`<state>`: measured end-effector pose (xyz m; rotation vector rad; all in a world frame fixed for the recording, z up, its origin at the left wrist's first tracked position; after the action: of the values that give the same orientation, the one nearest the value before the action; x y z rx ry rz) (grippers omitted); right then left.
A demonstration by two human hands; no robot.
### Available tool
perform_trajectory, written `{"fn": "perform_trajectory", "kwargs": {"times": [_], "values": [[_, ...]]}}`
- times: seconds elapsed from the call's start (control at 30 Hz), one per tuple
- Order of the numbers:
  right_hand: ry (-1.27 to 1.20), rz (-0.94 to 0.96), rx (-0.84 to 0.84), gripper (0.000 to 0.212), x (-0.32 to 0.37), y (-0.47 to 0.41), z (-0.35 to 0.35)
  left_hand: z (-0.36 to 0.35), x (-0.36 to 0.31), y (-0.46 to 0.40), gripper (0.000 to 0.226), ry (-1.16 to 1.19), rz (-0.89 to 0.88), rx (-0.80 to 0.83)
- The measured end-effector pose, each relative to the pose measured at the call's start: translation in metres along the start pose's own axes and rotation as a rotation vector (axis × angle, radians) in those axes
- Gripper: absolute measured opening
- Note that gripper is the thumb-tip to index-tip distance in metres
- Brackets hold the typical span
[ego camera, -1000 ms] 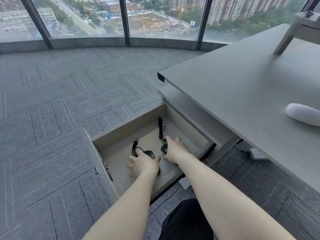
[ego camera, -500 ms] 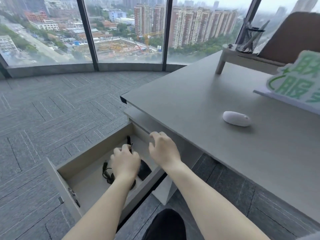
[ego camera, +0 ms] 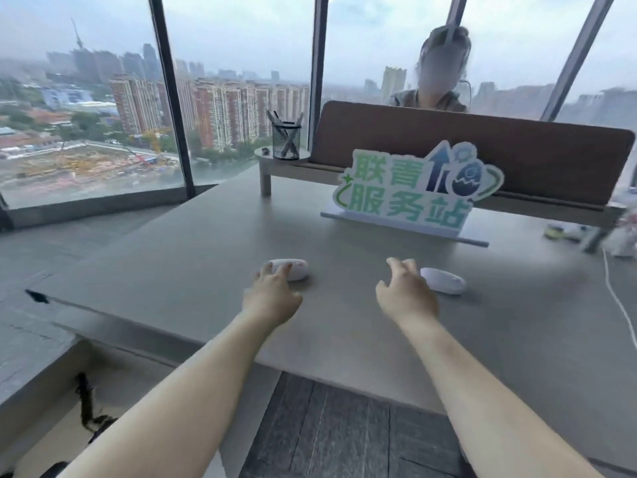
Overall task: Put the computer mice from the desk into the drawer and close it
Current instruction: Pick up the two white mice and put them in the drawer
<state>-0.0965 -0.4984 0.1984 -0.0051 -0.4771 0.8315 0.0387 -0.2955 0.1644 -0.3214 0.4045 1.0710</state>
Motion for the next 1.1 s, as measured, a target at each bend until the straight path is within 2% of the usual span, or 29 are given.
{"fn": "perform_trajectory", "kwargs": {"times": [0.2, 0.33, 0.47, 0.67, 0.83, 0.97, 1.1], "values": [[0.143, -0.200, 0.082, 0.066, -0.072, -0.046, -0.006, -0.018, -0.014, -0.050, 0.069, -0.215, 0.010, 0.094], [0.210, -0.219, 0.132, 0.072, -0.088, -0.073, -0.016, -0.023, -0.017, -0.070, 0.062, -0.288, 0.038, 0.134], [0.342, -0.201, 0.149, 0.065, -0.092, -0.081, -0.020, -0.023, -0.019, -0.076, 0.047, -0.261, 0.053, 0.123], [0.265, -0.062, 0.055, 0.048, -0.081, -0.071, -0.029, -0.029, -0.034, -0.060, 0.049, -0.194, 0.046, 0.003], [0.146, -0.169, -0.119, 0.057, -0.085, -0.064, -0.025, -0.035, -0.041, -0.039, 0.061, -0.156, 0.059, -0.058], [0.185, -0.230, -0.111, 0.049, -0.084, -0.070, -0.029, -0.035, -0.045, -0.027, 0.055, -0.168, 0.051, -0.021], [0.167, -0.136, -0.107, 0.040, -0.067, -0.058, -0.036, -0.021, -0.035, -0.009, 0.054, -0.045, 0.105, -0.056]]}}
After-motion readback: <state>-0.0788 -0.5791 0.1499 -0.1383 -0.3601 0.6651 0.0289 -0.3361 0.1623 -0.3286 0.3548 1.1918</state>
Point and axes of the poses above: each hand's wrist, its own y-axis away from the middle knuckle, its own z-axis out of the back of the hand, x = y × z, the point moved 6 cm from there along -y, towards the middle knuckle, and after that the axes turned 2 degrees about -z, right-handed, at the moved point
